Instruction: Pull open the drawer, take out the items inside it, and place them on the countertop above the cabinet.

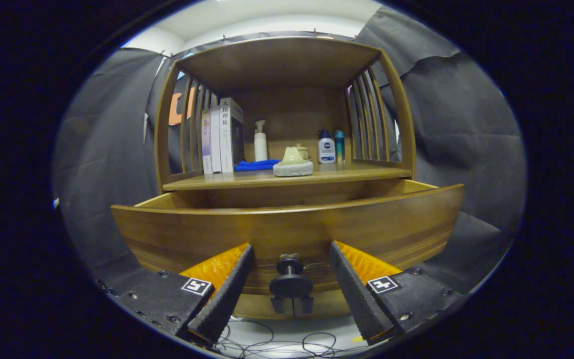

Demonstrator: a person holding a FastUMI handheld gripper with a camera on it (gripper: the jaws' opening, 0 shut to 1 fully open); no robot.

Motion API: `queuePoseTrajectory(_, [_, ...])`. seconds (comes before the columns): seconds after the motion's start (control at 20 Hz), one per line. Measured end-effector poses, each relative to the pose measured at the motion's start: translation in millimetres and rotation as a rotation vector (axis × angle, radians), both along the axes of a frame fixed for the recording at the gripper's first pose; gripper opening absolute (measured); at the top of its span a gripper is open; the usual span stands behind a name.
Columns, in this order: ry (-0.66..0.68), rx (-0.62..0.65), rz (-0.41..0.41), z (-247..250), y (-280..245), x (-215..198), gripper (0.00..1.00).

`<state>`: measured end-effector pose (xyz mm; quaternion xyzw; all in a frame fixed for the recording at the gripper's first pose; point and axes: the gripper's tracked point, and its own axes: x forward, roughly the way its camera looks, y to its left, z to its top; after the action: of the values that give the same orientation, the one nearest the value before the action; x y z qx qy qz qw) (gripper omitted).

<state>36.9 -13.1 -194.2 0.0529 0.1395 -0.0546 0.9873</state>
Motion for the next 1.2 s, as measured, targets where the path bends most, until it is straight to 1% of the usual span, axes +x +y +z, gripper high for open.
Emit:
queuePoseTrajectory(0.45, [0.051,-0.005,0.003,-2,-3,32,0.99])
queuePoseTrajectory(0.65, [0.078,-0.065,0.004,-6,-5,47,1.0])
queuePoseTrajectory(0.9, [0.092,-0.066,0.0,-6,-6,67,0.99])
queuePoseTrajectory(1.2, [0.087,-0.074,-0.005,-6,-8,71,1.0])
